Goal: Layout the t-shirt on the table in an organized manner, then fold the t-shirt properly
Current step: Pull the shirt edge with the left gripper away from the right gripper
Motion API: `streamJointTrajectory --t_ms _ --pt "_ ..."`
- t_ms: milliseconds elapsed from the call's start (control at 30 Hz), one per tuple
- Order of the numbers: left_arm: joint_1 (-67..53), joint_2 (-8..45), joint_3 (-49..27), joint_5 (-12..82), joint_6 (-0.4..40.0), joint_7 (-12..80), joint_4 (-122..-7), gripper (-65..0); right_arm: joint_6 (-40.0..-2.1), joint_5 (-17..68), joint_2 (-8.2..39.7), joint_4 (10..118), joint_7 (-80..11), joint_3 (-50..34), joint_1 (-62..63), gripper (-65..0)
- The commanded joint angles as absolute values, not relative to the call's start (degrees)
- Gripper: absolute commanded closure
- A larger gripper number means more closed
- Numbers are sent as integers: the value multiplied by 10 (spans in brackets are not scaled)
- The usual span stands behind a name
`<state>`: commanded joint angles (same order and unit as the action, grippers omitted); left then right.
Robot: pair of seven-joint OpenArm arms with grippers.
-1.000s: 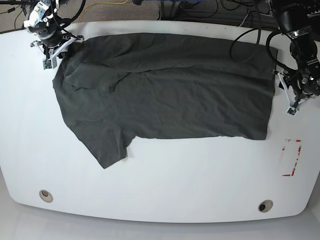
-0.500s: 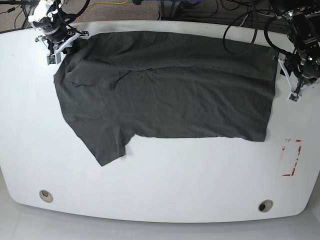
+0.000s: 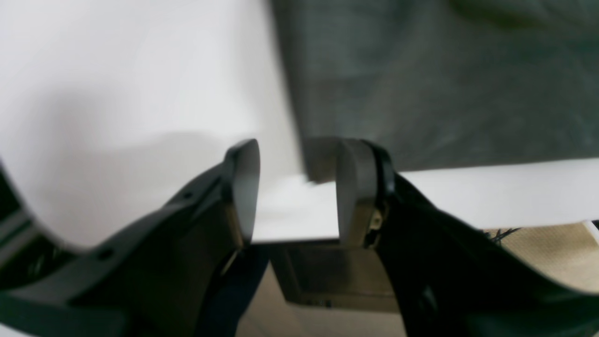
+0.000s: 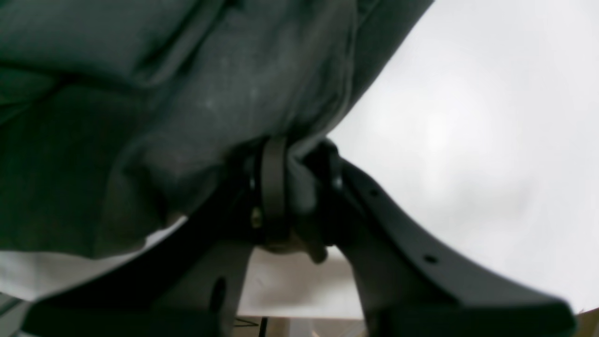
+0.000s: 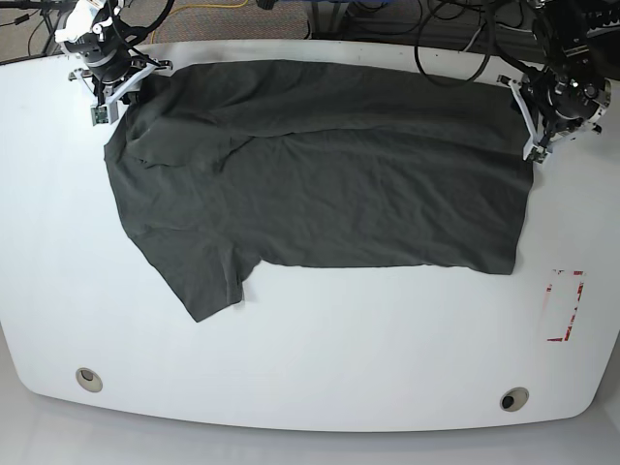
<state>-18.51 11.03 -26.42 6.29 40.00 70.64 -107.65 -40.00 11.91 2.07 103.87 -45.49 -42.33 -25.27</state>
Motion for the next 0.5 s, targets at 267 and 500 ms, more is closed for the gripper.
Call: streamJointTrajectory --t_ms 267,500 --pt "-184 124 -265 62 400 691 -1015 -254 -400 119 21 1039 -455 -425 -253 -109" --pt "-190 134 -280 62 400 669 -988 -240 -400 119 21 1039 -455 -426 -254 -108"
